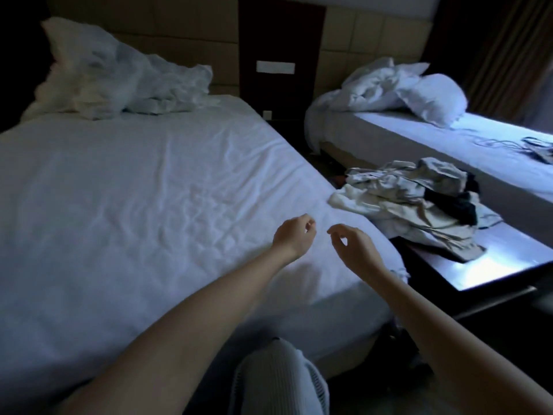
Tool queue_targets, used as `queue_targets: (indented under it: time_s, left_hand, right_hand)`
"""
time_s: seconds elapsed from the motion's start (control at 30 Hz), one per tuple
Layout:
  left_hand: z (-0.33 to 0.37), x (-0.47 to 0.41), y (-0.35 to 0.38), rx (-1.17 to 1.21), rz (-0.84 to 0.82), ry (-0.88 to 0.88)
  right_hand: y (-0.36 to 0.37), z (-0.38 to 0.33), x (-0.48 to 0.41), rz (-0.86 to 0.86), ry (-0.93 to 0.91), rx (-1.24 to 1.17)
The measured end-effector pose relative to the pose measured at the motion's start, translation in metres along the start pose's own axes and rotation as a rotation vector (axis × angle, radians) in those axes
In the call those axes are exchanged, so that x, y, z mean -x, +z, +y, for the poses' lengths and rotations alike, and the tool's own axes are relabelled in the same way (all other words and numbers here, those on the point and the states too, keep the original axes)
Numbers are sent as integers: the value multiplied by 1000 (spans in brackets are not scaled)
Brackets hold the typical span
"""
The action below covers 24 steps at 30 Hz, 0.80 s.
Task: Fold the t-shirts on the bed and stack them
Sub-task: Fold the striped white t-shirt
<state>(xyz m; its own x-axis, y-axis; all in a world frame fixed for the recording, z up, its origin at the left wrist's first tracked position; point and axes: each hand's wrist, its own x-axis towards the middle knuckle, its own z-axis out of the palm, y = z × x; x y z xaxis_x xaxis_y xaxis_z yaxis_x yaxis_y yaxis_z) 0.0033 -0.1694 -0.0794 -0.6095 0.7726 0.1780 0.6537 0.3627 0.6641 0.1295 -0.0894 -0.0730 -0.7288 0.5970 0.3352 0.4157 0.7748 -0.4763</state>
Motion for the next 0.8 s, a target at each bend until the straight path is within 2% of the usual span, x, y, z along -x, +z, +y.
queue_targets:
  time_s: [0.17, 0.4, 0.57, 0.67, 0.73, 0.8]
  left_hand:
    - [27, -54, 50, -139, 5, 120]
    - [-6, -76, 83, -185, 177, 70]
    - [-7, -98, 86, -354, 79, 69]
    - [-6, -106, 89, -405, 96, 75]
    - [-6, -108, 92, -419, 122, 74]
    - [-8, -107, 93, -418, 132, 79]
  right_hand:
    - [-12, 59, -12, 60, 134, 28]
    - [14, 111, -69, 163, 184, 111]
    - [20, 141, -128, 225, 242, 236]
    - [14, 162, -159, 275, 279, 288]
    - [12, 176, -174, 250, 316, 336]
    - [12, 188, -185, 156, 432, 334]
